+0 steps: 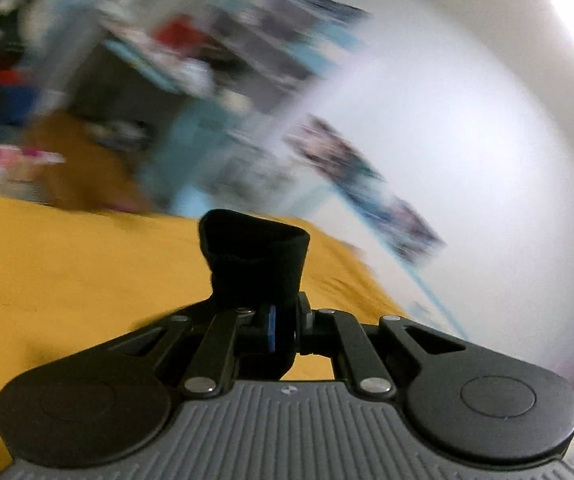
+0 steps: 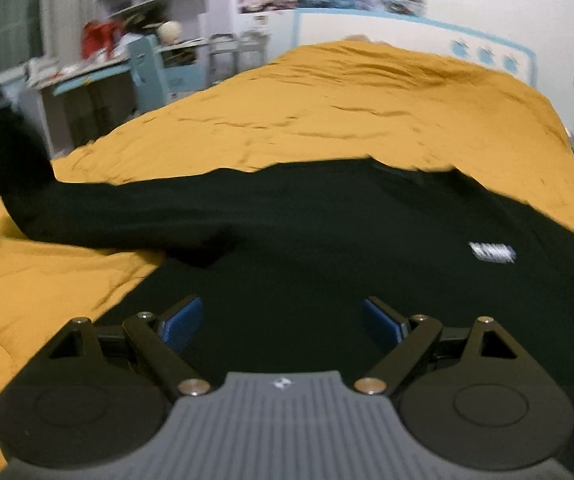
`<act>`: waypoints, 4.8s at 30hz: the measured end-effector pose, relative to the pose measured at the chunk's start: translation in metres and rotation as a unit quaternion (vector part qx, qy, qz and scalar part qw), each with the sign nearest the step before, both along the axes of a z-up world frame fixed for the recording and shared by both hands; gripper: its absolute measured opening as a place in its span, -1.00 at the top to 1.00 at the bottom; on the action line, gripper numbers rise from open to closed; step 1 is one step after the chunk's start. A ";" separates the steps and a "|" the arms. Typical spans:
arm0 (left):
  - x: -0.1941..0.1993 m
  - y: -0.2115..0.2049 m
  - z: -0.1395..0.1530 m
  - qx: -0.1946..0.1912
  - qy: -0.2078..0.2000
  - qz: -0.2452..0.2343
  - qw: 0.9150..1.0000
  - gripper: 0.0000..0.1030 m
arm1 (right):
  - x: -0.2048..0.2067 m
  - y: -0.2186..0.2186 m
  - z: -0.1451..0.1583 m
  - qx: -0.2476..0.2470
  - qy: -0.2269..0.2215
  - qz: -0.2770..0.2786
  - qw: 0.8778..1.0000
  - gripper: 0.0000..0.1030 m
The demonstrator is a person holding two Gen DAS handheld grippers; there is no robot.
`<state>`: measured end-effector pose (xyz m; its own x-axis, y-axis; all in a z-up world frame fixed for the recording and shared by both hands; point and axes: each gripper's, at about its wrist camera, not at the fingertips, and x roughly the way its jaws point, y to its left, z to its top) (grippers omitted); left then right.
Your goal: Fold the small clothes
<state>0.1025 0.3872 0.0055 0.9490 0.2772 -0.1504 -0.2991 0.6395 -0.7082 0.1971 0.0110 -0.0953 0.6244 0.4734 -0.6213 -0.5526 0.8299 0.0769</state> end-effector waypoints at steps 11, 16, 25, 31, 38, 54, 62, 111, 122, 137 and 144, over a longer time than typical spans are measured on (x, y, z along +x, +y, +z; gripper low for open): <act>0.188 -0.249 0.029 0.009 -0.062 -0.307 0.950 0.84 | 0.022 -0.154 -0.003 0.053 0.025 -0.135 0.989 -0.61; 0.246 -0.328 -0.045 0.001 0.025 -0.377 0.926 0.57 | 0.030 -0.201 -0.011 0.059 0.042 -0.178 0.981 -0.61; 0.225 -0.282 -0.059 0.011 0.080 -0.395 0.915 -0.16 | 0.052 -0.271 -0.029 0.090 0.070 -0.246 0.963 -0.61; 0.150 -0.174 -0.069 0.003 0.139 -0.273 0.952 -0.16 | 0.108 -0.289 -0.031 0.219 0.114 -0.255 0.935 -0.61; 0.099 -0.091 -0.131 -0.130 0.184 -0.165 0.960 -0.16 | 0.186 -0.273 -0.065 0.276 0.190 -0.292 0.896 -0.59; 0.145 -0.085 -0.201 -0.232 0.161 -0.111 0.953 -0.16 | 0.219 -0.255 -0.084 0.258 0.180 -0.333 0.889 -0.61; 0.118 -0.069 -0.192 -0.226 0.084 -0.074 0.968 0.76 | 0.233 -0.235 -0.075 0.245 0.166 -0.328 0.897 0.79; 0.167 -0.183 -0.140 -0.013 0.236 -0.271 0.933 0.16 | 0.186 -0.230 -0.057 0.108 0.036 -0.227 0.967 0.40; 0.170 -0.247 -0.113 0.025 0.211 -0.351 0.912 0.04 | 0.185 -0.350 -0.040 0.218 0.031 -0.373 0.901 -0.23; 0.229 -0.364 -0.124 0.044 0.203 -0.455 0.866 -0.09 | 0.218 -0.584 -0.078 0.288 0.064 -0.671 0.681 -0.33; 0.237 -0.372 -0.140 0.030 0.221 -0.459 0.860 -0.09 | 0.240 -0.610 -0.094 0.287 0.015 -0.702 0.652 -0.33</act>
<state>0.3395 0.0152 -0.1340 0.6268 -0.5382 -0.5635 0.1191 0.7808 -0.6133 0.4369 -0.5992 -0.1897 0.6844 -0.3911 -0.6153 0.7289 0.3462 0.5907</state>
